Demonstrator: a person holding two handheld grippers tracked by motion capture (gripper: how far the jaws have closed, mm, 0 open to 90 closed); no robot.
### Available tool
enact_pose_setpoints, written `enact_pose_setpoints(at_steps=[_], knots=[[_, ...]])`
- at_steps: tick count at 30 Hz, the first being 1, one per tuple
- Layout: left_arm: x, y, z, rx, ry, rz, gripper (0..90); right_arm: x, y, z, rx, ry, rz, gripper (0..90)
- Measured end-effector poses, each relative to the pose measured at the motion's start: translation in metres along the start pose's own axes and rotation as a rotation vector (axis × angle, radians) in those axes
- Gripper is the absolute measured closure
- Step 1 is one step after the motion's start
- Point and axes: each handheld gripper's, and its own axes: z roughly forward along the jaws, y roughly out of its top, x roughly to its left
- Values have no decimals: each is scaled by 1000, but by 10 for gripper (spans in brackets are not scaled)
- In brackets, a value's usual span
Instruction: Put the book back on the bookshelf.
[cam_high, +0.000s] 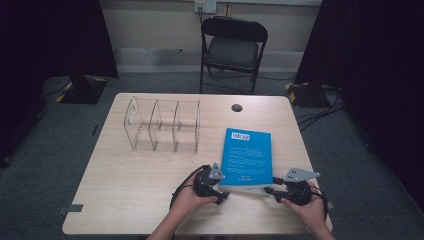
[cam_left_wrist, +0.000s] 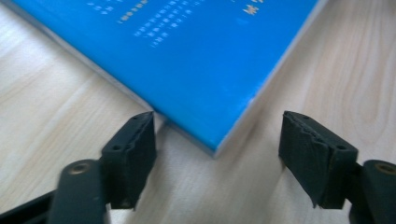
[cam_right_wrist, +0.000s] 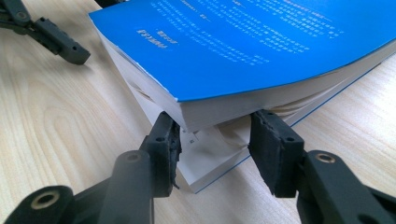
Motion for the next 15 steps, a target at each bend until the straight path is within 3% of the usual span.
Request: enact_pose_setpoints(at_steps=[1, 5, 9, 10, 15], knots=[[-1, 1, -4, -7, 19, -6, 236, 0, 0, 0, -6, 3, 10, 536], [-4, 9, -15, -45, 31, 11, 172, -1, 1, -1, -11, 3, 22, 534], [-7, 21, -21, -83, 10, 34, 158, -1, 1, -1, -18, 3, 32, 530], [-9, 28, -21, -97, -15, 41, 159, -2, 2, -2, -25, 11, 41, 530], [-20, 49, -8, -65, -37, 125, 186, -2, 4, -2, -35, 9, 52, 530]])
